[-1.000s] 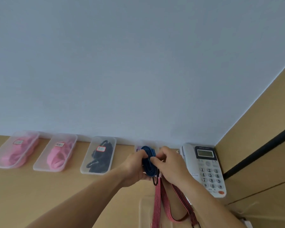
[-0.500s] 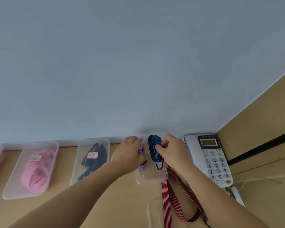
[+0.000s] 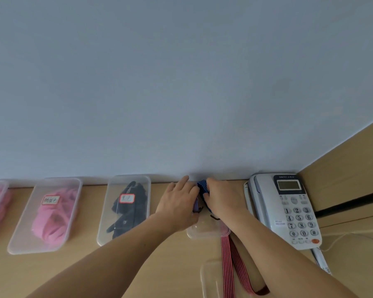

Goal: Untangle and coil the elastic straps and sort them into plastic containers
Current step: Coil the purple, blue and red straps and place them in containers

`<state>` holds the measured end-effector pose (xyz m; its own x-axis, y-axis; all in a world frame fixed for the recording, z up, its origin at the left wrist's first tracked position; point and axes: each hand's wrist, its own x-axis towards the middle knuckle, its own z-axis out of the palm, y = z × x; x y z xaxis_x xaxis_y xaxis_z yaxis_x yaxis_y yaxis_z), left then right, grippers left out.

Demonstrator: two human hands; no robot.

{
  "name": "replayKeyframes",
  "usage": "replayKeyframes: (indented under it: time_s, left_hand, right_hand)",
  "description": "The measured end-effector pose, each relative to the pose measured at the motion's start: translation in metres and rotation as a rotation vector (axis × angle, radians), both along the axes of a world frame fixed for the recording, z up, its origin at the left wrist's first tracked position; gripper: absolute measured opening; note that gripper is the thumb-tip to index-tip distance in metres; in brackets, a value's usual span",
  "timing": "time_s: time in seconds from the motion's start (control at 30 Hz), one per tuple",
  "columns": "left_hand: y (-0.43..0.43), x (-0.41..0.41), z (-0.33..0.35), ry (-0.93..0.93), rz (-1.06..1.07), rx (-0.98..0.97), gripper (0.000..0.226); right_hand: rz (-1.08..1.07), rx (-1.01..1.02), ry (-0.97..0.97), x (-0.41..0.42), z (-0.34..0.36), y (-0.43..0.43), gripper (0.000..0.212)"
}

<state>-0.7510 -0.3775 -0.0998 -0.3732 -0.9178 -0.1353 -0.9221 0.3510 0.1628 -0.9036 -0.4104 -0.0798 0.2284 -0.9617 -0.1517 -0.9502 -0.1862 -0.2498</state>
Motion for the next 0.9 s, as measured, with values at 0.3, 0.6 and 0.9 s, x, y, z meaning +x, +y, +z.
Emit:
replayKeyframes:
  time_s: [0.3, 0.6, 0.9]
  left_hand:
    - [0.000, -0.001, 0.003, 0.022, 0.034, 0.067, 0.058]
    - [0.002, -0.001, 0.001, 0.043, 0.024, 0.122, 0.078]
    - [0.002, -0.001, -0.001, 0.099, 0.048, 0.125, 0.087]
  right_hand:
    - [0.089, 0.012, 0.032, 0.000, -0.007, 0.002, 0.018]
    - [0.092, 0.037, -0.063, -0.013, -0.009, 0.003, 0.019]
    - [-0.033, -0.001, -0.257, -0.011, -0.010, -0.004, 0.030]
